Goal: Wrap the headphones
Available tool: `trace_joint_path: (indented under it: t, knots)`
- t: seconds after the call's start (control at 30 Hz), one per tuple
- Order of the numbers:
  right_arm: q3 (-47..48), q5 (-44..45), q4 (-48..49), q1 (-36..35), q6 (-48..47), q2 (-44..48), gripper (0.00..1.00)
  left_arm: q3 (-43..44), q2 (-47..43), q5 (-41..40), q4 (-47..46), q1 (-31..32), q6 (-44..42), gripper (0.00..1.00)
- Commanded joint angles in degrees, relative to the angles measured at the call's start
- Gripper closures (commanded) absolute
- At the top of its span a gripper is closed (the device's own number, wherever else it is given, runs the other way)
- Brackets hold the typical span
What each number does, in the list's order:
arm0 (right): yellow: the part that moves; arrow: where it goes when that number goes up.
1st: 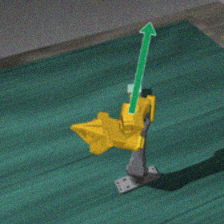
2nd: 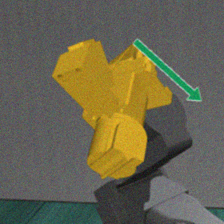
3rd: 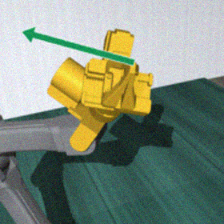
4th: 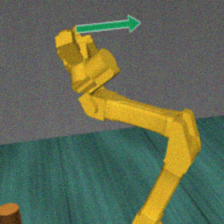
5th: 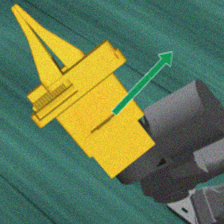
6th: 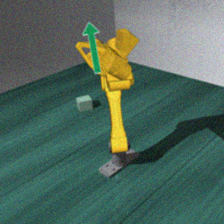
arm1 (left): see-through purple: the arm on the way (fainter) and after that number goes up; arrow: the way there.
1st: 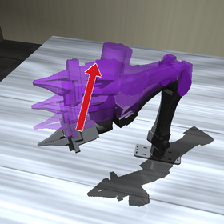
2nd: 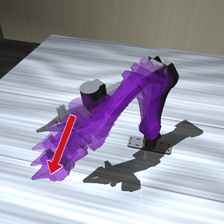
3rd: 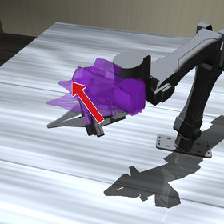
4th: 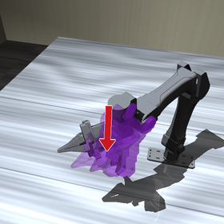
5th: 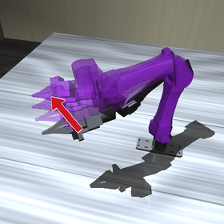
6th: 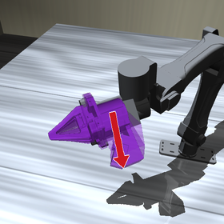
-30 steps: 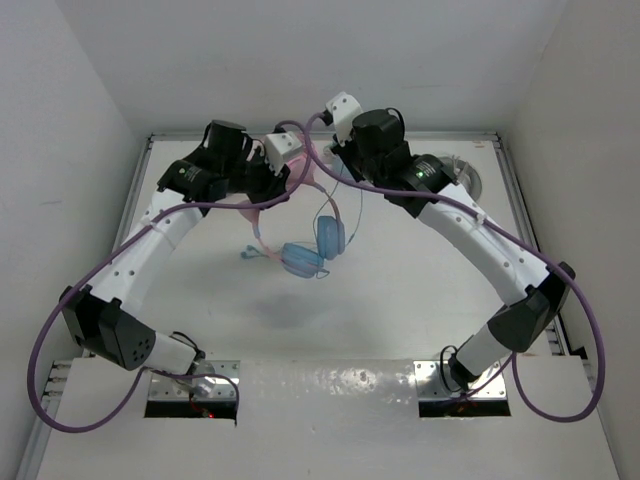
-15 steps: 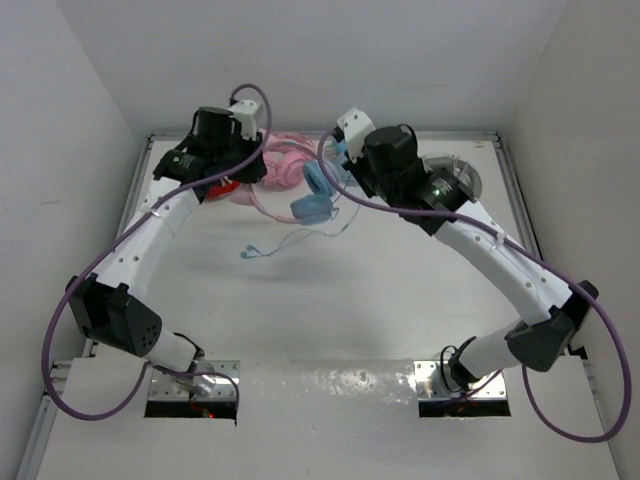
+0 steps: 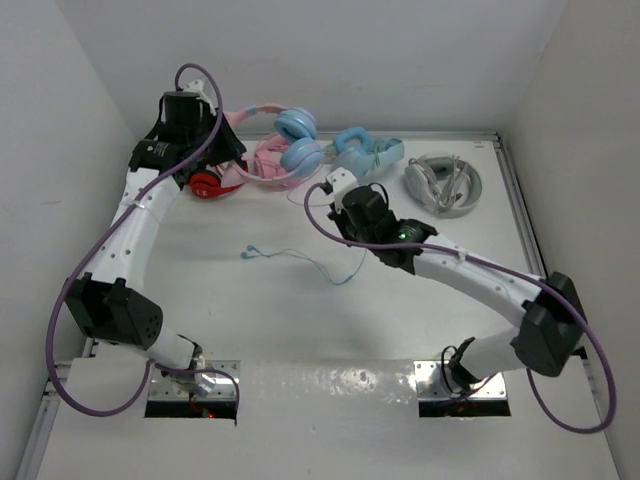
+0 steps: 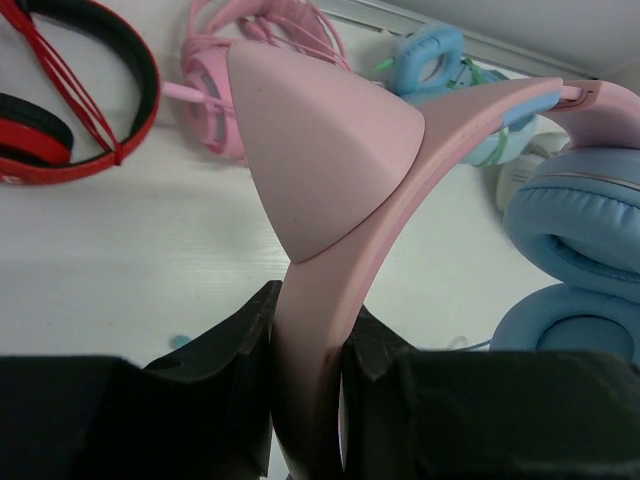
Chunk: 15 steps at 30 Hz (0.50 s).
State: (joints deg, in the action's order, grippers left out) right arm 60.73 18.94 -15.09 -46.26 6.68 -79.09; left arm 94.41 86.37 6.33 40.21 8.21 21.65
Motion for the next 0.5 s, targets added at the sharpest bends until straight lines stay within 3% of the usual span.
trace_joint_path:
  t: [0.0, 0.13, 0.27, 0.47]
  knots:
    - [4.4, -1.2, 8.2, -1.1, 5.8, -5.1, 1.00, 2.9, -0.3, 5.2, -2.6, 0.1, 7.3, 1.00]
    - [11.8, -1.0, 8.5, -6.5, 0.6, -11.7, 1.00, 0.6, -0.7, 4.6, -4.1, 0.1, 8.2, 1.00]
    - [29.5, -2.7, 0.9, -11.9, -3.9, -21.4, 1.00, -2.2, -0.2, 2.5, -5.0, 0.1, 6.0, 1.00]
    - [45.7, -7.5, -7.4, -12.6, -2.1, -27.6, 1.00, -8.6, -1.0, 0.4, -9.1, 0.6, 1.2, 1.00]
